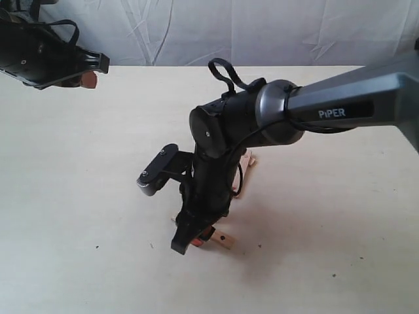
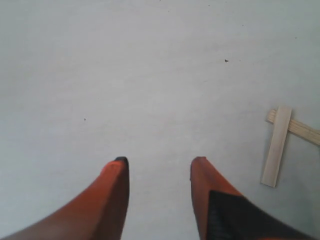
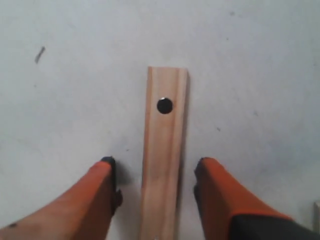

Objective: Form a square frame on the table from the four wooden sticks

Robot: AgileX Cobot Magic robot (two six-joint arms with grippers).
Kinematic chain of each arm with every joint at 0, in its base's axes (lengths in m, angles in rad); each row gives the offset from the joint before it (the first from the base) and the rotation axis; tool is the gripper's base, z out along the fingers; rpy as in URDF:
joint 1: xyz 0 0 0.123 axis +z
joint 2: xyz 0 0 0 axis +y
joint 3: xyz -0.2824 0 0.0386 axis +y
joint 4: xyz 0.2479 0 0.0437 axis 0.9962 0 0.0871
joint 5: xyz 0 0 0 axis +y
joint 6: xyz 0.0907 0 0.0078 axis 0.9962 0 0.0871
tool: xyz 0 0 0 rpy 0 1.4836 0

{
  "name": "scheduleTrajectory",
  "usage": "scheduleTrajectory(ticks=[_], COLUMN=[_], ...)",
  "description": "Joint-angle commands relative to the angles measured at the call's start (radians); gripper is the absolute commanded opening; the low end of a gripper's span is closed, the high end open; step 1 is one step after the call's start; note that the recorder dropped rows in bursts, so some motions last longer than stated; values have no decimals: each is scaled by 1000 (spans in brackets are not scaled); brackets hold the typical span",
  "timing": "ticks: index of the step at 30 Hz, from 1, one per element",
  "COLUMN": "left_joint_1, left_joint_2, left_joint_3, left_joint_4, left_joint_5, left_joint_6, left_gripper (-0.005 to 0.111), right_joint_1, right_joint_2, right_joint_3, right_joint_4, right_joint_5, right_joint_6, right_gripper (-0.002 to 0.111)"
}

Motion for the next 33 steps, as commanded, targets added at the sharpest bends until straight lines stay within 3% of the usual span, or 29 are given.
scheduleTrajectory(ticks=[1, 3, 7, 10, 14, 33], left_joint_1=[1, 1, 1, 1, 1, 1], left_joint_2=[-5, -5, -5, -5, -5, -5], left_joint_3=[3, 3, 3, 3, 3, 3], left_joint_4=[-9, -9, -9, -11, -13, -17], left_joint_5=[-28, -35, -41, -43, -45, -45], left_joint_6=[-1, -1, -1, -1, -1, 0], left_gripper=[40, 40, 40, 40, 40, 40], right_joint_1=[1, 1, -9, -71, -142, -145], right_joint_2=[3, 3, -30, -54, -20, 70], right_joint_3=[2, 0, -57, -161, -177, -179], right_joint_4=[-5, -25, -59, -117, -115, -113], right_joint_5=[4, 10, 70, 81, 67, -31], right_joint_6=[-4, 0, 23, 23, -25, -32], right_gripper=[21, 0, 0, -1, -1, -1])
